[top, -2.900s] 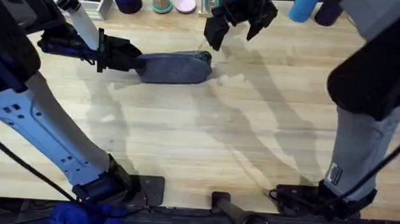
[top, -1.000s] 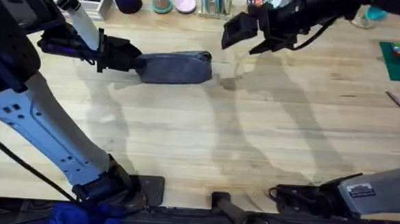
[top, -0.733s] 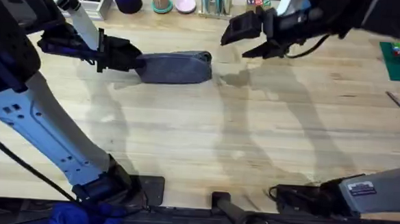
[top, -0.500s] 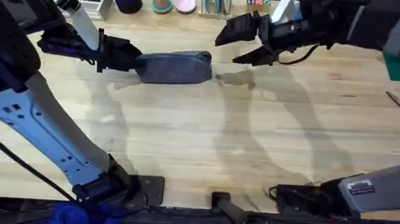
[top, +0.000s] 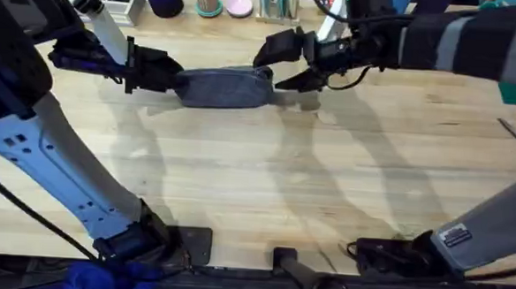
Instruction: Unzip the bag, pick up the pens from the table one at a time and place them inside, then zip the bag closed.
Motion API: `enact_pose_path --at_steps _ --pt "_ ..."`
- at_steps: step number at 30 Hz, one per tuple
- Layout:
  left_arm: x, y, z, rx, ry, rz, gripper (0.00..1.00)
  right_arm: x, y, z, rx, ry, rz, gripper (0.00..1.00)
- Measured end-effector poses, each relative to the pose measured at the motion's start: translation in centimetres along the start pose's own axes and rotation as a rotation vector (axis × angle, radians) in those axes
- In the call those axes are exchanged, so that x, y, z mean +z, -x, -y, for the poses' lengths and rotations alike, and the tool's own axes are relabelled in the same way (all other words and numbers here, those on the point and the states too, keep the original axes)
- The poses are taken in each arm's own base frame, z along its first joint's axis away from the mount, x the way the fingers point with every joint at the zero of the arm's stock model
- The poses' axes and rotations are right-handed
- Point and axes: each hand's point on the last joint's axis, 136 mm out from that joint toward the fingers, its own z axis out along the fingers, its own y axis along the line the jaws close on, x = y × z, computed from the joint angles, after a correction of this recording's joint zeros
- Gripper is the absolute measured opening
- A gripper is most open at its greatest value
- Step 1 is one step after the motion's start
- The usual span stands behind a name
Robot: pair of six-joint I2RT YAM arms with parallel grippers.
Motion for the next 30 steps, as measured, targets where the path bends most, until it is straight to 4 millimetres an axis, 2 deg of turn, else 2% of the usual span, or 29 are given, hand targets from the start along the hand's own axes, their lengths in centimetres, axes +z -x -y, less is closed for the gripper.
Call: enact_pose_path --at_steps 9,17,30 --pt "0.0 0.0 0.0 0.0 0.0 0.0 0.041 1.4 0.2 1.1 0.036 0.004 -0.003 0.996" --pt "0.0 0.0 0.0 0.0 0.0 0.0 0.041 1.7 1.4 -0.2 0.002 0.047 0.044 0.996" --pt "0.0 0.0 0.0 0.0 0.0 0.0 0.041 3.0 1.2 -1.4 -0.016 0.047 0.056 0.996"
